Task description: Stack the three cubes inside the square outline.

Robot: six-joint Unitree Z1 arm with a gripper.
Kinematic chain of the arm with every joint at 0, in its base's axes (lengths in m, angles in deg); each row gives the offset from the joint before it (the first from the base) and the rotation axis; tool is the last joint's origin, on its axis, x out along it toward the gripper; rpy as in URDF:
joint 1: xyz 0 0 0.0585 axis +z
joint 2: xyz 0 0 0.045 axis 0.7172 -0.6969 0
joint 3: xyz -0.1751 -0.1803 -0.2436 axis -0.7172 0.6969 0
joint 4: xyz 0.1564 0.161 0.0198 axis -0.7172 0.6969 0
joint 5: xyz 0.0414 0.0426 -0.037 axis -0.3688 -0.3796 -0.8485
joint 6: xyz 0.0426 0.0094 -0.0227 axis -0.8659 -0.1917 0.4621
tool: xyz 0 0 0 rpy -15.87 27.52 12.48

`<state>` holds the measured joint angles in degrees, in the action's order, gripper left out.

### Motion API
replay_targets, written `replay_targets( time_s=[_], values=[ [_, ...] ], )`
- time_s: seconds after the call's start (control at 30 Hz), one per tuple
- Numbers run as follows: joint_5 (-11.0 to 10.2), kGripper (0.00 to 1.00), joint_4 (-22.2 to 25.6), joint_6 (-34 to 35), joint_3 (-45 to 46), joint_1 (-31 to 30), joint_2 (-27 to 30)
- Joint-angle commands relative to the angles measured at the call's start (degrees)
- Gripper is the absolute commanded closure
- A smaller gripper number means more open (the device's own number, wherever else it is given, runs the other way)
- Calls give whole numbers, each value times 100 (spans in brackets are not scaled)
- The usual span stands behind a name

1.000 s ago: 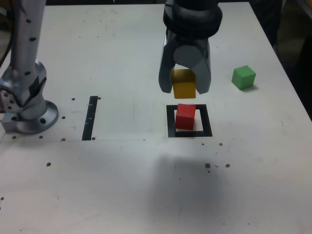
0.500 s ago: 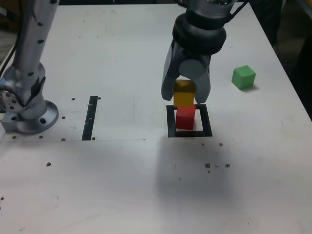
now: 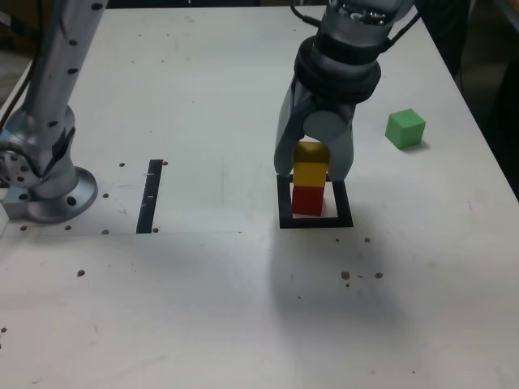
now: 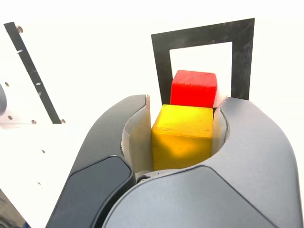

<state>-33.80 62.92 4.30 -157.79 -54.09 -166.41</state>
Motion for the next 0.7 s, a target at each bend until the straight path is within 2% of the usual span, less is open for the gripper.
replay_targets(
  time_s=[0.0,0.67],
  values=[
    [-5,82,-28,-21,19,17,-19],
    [-24,82,-195,-116,147,72,-58]
  ],
)
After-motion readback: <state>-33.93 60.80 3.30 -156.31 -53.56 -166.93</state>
